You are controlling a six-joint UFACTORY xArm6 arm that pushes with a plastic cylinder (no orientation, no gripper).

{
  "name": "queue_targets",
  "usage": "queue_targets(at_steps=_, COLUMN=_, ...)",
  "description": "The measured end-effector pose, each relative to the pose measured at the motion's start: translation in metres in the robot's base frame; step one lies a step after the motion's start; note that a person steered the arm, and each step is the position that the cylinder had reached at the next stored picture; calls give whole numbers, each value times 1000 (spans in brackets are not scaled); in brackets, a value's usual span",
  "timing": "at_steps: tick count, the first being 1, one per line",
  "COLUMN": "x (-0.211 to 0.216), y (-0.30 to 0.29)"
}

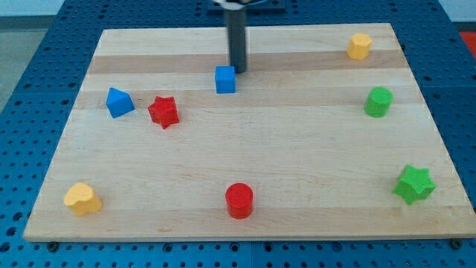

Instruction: Move yellow hexagon towards center

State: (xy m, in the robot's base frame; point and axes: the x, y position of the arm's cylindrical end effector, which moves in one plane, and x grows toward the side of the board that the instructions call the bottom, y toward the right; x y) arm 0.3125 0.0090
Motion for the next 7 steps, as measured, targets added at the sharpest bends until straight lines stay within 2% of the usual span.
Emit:
queue_targets(at_steps=2, x=-22, y=109)
queue_targets(at_steps=4, x=-80, y=223)
queue_targets(at_steps=5, x=-99, y=259)
queue_targets(at_steps=7, x=-60, y=286)
